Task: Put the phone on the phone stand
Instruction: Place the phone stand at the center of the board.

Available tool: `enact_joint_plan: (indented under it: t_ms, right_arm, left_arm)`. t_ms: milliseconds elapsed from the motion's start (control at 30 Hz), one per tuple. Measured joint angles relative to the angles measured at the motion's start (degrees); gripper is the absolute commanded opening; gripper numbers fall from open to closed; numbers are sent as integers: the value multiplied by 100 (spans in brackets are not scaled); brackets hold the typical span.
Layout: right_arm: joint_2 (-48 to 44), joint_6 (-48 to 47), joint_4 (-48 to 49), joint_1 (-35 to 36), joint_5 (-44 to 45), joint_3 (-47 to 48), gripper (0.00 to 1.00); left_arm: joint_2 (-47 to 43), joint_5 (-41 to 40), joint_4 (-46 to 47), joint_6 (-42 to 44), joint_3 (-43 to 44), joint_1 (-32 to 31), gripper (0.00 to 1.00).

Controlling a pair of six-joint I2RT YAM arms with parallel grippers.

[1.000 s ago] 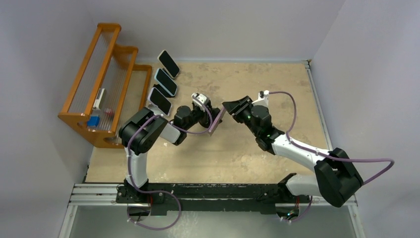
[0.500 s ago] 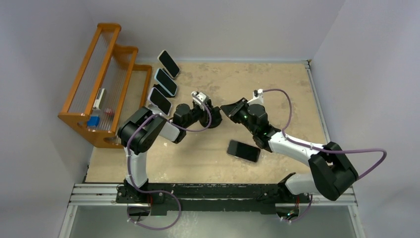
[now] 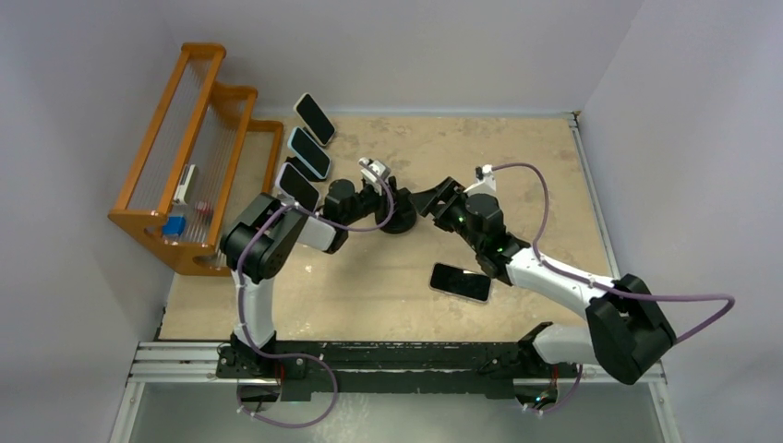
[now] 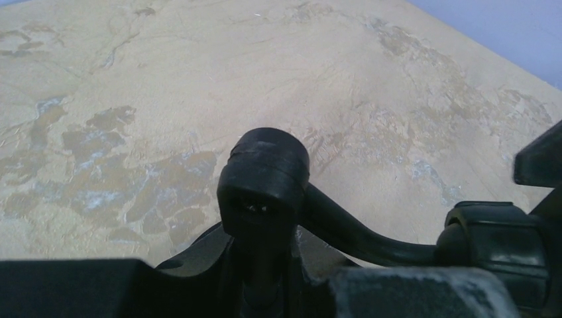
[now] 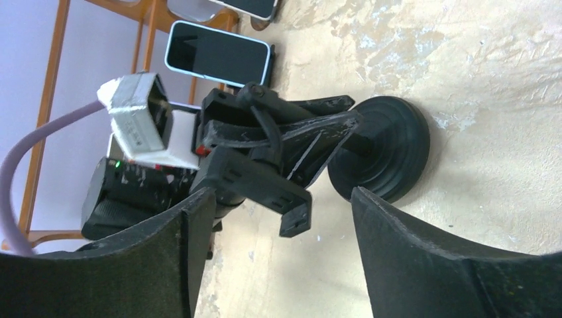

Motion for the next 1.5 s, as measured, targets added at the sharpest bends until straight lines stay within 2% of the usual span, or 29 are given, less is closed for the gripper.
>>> enact_joint_plan:
  t_ms: [267, 500, 600, 700, 800, 967, 1033, 1067, 1100, 1133, 1200, 1233, 1333, 1500]
  right_arm:
    - [-564, -160, -466, -13, 295, -66, 94]
    - [-1998, 372, -1366, -66, 595, -726, 99]
    - [-2507, 1113, -2028, -66, 682, -778, 99]
    - [-2957, 2297, -2883, -66, 634, -778, 99]
    - [-3281, 3515, -3720, -74, 273, -796, 99]
    - [-3403, 4996, -4765, -74, -310, -807, 99]
    - [-3333, 5418, -5219, -74, -428, -756, 99]
    - [-3276, 5582, -5440, -74, -490, -706, 99]
    - [-3198, 5716, -5665, -74, -509, -632, 99]
    - [-3136, 5812, -5838, -74, -525, -568, 99]
    - [-3062, 5965, -6109, -74, -551, -479, 99]
    - [-3056, 6011, -6212, -74, -564, -466, 99]
    - [-2990, 6109, -6583, -74, -597, -420, 99]
    - [-2363, 6179, -7270, -166, -433, 11, 99]
  left_arm:
    - [341, 1054, -1141, 74, 1088, 289, 0]
    - [647, 1980, -2208, 529, 2002, 586, 0]
    - [756, 2304, -2476, 774, 2260, 660, 0]
    - [909, 2704, -2616, 868, 2516, 765, 0]
    - [1091, 3195, -2522, 914, 2686, 903, 0]
    - [1475, 4098, -2216, 846, 3047, 1097, 0]
    - [1655, 4476, -2052, 702, 3235, 1158, 12]
    - [1694, 4577, -1969, 634, 3265, 1172, 22]
    - [1722, 4690, -1873, 544, 3270, 1191, 39]
    - [1744, 4813, -1768, 426, 3272, 1204, 51]
    - [1757, 4977, -1528, 188, 3246, 1211, 60]
    - [1746, 5069, -1373, 74, 3209, 1209, 71]
    - [1609, 5095, -1049, -168, 2846, 1222, 81]
    - [861, 4859, -887, -387, 1746, 1237, 86]
